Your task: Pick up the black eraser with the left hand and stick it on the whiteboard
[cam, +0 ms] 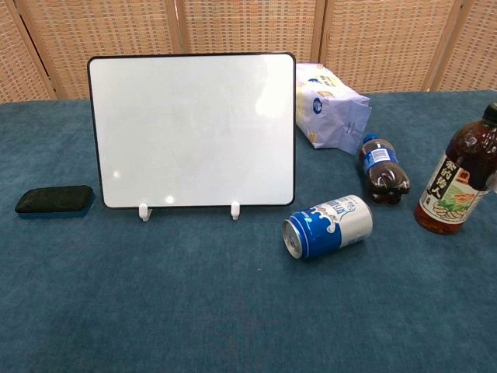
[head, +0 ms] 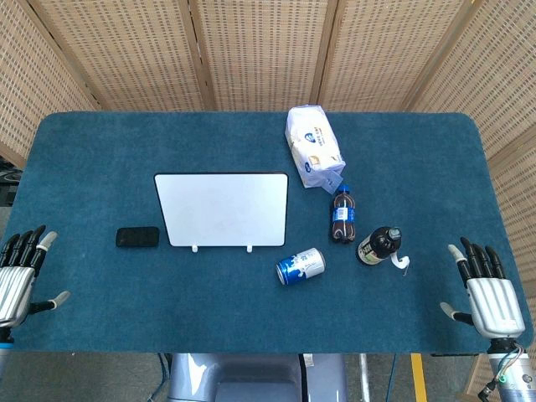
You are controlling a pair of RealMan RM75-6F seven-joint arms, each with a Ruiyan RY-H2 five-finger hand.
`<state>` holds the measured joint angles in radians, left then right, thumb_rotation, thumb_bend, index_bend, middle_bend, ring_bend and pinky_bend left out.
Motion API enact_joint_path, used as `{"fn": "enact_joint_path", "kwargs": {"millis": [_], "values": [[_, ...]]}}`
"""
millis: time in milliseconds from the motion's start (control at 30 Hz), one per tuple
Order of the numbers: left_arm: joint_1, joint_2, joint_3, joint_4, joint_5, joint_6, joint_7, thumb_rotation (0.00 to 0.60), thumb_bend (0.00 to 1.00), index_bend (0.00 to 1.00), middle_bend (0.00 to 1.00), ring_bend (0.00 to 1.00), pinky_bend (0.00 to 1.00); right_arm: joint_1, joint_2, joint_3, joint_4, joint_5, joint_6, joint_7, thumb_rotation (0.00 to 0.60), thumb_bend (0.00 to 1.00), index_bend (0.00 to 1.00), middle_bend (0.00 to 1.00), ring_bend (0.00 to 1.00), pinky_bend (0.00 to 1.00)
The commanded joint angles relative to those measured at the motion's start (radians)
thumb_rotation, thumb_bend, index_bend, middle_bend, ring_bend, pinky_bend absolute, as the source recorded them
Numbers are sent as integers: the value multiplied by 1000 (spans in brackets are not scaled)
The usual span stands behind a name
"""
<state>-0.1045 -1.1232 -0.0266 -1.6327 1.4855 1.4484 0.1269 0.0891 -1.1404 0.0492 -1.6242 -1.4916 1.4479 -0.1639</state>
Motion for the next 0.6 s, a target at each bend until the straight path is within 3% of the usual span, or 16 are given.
{"fn": "enact_joint_path", "kwargs": {"millis": [33, 600], "values": [[-2, -1, 1, 3, -4, -6, -6, 574, 0, 0, 0, 0, 0, 0, 1, 0, -2, -1, 0, -2, 600, 0, 70, 0, 0, 0], [-16, -11, -10, -3, -24, -33, -38, 572, 0, 0, 0, 0, 0, -1, 4, 3, 0, 2, 3, 9, 600, 0, 70, 0, 0, 0]]}}
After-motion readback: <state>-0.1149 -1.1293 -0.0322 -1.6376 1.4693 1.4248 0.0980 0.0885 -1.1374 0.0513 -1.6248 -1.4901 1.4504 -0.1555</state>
